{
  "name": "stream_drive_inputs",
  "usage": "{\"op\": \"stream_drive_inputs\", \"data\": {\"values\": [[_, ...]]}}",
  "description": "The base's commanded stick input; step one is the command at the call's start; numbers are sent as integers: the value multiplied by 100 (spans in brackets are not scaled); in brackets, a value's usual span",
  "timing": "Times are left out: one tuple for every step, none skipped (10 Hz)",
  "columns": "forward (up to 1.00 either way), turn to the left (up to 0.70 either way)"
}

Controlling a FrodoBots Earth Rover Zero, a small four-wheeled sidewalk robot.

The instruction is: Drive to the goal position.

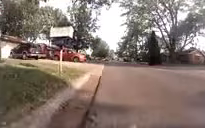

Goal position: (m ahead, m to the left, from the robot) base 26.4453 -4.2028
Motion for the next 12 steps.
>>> {"op": "stream_drive_inputs", "data": {"values": [[100, -10], [100, -38], [100, -40], [100, -27], [100, -13], [100, 0], [100, 0], [100, 0], [100, 0], [100, 0], [100, 0], [100, 0]]}}
